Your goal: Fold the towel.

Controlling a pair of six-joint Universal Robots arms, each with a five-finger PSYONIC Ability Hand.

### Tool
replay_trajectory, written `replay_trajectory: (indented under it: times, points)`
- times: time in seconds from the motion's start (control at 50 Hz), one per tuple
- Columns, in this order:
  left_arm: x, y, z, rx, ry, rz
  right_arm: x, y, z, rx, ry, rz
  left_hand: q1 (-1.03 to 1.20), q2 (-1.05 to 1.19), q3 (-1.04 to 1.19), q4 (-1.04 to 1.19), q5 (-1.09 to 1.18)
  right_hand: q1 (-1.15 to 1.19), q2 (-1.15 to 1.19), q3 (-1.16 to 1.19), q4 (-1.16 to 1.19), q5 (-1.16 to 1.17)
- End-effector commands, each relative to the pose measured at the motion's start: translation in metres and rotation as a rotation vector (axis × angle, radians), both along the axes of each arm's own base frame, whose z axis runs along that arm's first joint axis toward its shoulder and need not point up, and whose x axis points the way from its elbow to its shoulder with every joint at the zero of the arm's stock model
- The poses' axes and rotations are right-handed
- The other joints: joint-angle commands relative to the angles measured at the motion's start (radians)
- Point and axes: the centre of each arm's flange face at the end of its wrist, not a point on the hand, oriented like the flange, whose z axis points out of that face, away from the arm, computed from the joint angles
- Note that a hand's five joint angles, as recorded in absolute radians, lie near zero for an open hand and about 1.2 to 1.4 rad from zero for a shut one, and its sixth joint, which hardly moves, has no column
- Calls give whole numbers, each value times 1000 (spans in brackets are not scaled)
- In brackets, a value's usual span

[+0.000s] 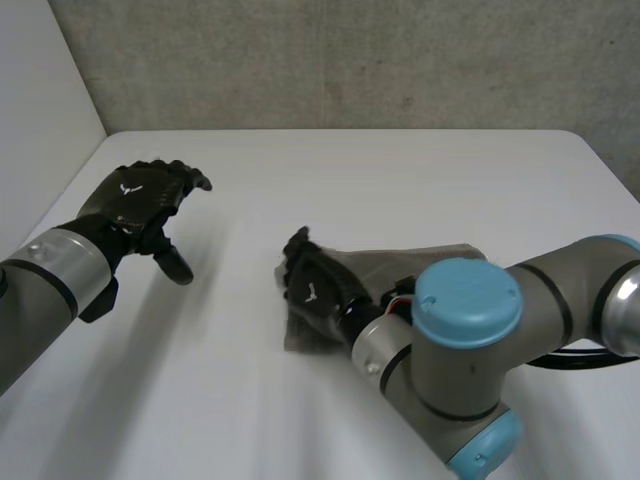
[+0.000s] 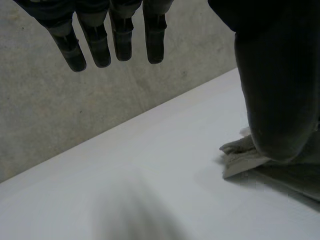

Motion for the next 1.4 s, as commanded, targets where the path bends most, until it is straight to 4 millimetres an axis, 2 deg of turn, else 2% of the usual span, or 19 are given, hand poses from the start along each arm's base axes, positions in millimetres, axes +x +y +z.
replay_trajectory:
  times: [0.02, 0.04, 0.08, 0.16, 0.36, 0.52, 0.66, 0.78, 0.88, 0.92, 0.94, 0.98, 1.02, 1.06, 1.2, 1.24, 1.26, 1.3, 1.4]
  points:
    - [-12, -4, 15, -25, 63, -23, -54, -47, 55, 145, -277, -284, -62, -56, -48, -54, -35, -372, -379, -50, -76, -336]
    - [-18, -5, 17, -23, 83, -38, -54, -47, 55, 145, -278, -285, -59, -53, -48, -54, -33, -372, -379, -50, -76, -336]
    - [-26, -5, 19, -20, 100, -60, -82, -56, 67, 257, -408, -377, -56, -50, -48, -54, -30, -372, -379, -50, -76, -336]
    - [-51, -1, 22, -20, 131, -124, -108, -54, 65, 387, -463, -454, -53, -47, -48, -54, -27, -372, -379, -50, -76, -336]
    - [-92, 10, 3, 20, 124, -231, -160, -35, 23, 802, -401, -561, -47, -41, -48, -54, -21, -372, -379, -50, -76, -336]
    - [-125, 20, -18, 58, 131, -284, -179, -36, 13, 844, -413, -623, -44, -38, -48, -54, -18, -372, -379, -50, -76, -336]
    - [-156, 21, -48, 70, 181, -338, -199, -43, -1, 737, -335, -656, -35, -29, -48, -54, -9, -372, -379, -50, -76, -336]
    - [-168, 17, -68, 62, 178, -347, -204, -47, -4, 697, -330, -660, -29, -24, -48, -54, -3, -256, -263, -50, -76, -220]
    - [-168, 15, -83, 89, 155, -330, -202, -50, -6, 670, -331, -649, -32, -26, -48, -54, -6, 56, 49, -50, -76, 91]
    - [-166, 15, -86, 96, 148, -320, -202, -53, -7, 651, -332, -641, -32, -26, -48, -54, -6, 427, 420, -50, -76, 462]
    - [-164, 14, -88, 102, 144, -307, -202, -53, -7, 650, -332, -641, -32, -26, -48, -54, -6, 428, 421, -50, -76, 464]
    - [-160, 13, -88, 107, 142, -294, -200, -58, -4, 631, -338, -631, -32, -26, -48, -54, -6, 712, 705, -50, -76, 747]
    - [-157, 13, -91, 119, 134, -282, -200, -62, -1, 619, -342, -625, -32, -26, -48, -54, -6, 832, 825, -50, -76, 868]
    - [-151, 12, -89, 124, 130, -264, -199, -64, -1, 620, -341, -624, -32, -26, -48, -54, -6, 850, 843, -50, -76, 886]
    - [-110, -4, -50, 74, 171, -157, -191, -63, -3, 624, -324, -611, -32, -26, -48, -54, -6, 643, 636, -50, -76, 678]
    - [-103, -5, -42, 62, 180, -143, -188, -59, -3, 633, -328, -608, -32, -26, -48, -54, -6, 404, 397, -50, -76, 439]
    - [-97, -5, -34, 48, 187, -132, -188, -59, -3, 633, -328, -608, -32, -26, -48, -54, -6, 402, 395, -50, -76, 438]
    - [-92, -5, -28, 38, 192, -122, -189, -53, -6, 637, -324, -617, -32, -26, -48, -54, -6, 72, 65, -50, -76, 107]
    - [-83, 0, -16, 16, 202, -116, -191, -46, -5, 636, -327, -627, -32, -26, -48, -54, -6, 61, 55, -50, -76, 97]
